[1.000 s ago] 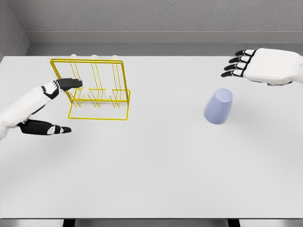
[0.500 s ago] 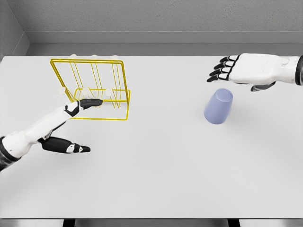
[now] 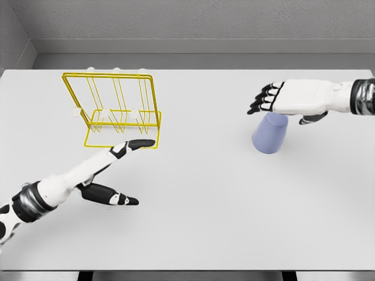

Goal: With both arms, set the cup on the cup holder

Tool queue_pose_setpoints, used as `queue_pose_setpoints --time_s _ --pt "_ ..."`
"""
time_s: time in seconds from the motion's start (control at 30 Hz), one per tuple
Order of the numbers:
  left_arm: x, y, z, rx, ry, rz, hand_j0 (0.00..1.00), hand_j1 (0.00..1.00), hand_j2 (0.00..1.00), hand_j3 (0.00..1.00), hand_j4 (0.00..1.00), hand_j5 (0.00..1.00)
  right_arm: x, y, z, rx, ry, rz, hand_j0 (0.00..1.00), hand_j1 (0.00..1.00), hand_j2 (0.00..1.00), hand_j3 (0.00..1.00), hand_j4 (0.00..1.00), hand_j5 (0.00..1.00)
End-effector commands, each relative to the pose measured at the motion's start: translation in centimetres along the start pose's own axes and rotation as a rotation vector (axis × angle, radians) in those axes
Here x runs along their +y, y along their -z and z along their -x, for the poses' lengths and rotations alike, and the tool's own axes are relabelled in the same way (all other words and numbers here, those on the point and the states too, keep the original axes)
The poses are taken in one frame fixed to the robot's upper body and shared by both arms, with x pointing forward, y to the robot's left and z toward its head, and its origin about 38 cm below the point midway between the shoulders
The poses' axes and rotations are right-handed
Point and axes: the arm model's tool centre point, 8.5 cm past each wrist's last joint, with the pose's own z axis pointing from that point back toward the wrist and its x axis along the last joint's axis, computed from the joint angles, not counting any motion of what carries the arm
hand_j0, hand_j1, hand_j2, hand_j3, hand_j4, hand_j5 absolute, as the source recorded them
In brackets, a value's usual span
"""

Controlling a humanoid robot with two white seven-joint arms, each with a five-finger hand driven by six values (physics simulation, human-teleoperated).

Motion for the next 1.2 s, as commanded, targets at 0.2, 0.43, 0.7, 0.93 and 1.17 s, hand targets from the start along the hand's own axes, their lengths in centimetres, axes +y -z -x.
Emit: queue_pose_setpoints --time_s 0.2,0.43,0.7,0.93,1.17 --pt "-2.2 2.6 1.0 0.023 -0.308 -0.076 1.0 1.0 1.0 1.0 1.0 1.0 1.4 2.4 -0.2 -0.005 -0.007 -0.048 0.99 0.99 0.99 0.99 0.99 0.99" --pt "-4.1 3.9 2.8 0.122 -0.37 -0.059 1.0 1.0 1.0 1.0 1.0 1.0 1.8 3.0 -0.2 -0.001 -0.012 -0.064 0.99 0.99 0.99 0.99 0.99 0.99" --pt "-5.1 4.5 4.3 0.228 -0.488 -0.081 1.0 1.0 1.0 1.0 1.0 1.0 2.6 3.8 -0.1 0.002 -0.007 -0.088 0.98 0.98 0.98 0.98 0.98 0.98" --pt "-5.3 4.3 5.3 0.239 -0.582 -0.13 1.0 1.0 1.0 1.0 1.0 1.0 3.2 4.1 -0.2 0.009 -0.027 -0.118 0.82 0.82 0.82 0.82 0.82 0.82" --pt "-5.9 4.0 6.0 0.26 -0.595 -0.134 1.0 1.0 1.0 1.0 1.0 1.0 3.4 4.1 -0.1 0.018 -0.044 -0.133 0.74 0.74 0.74 0.74 0.74 0.74"
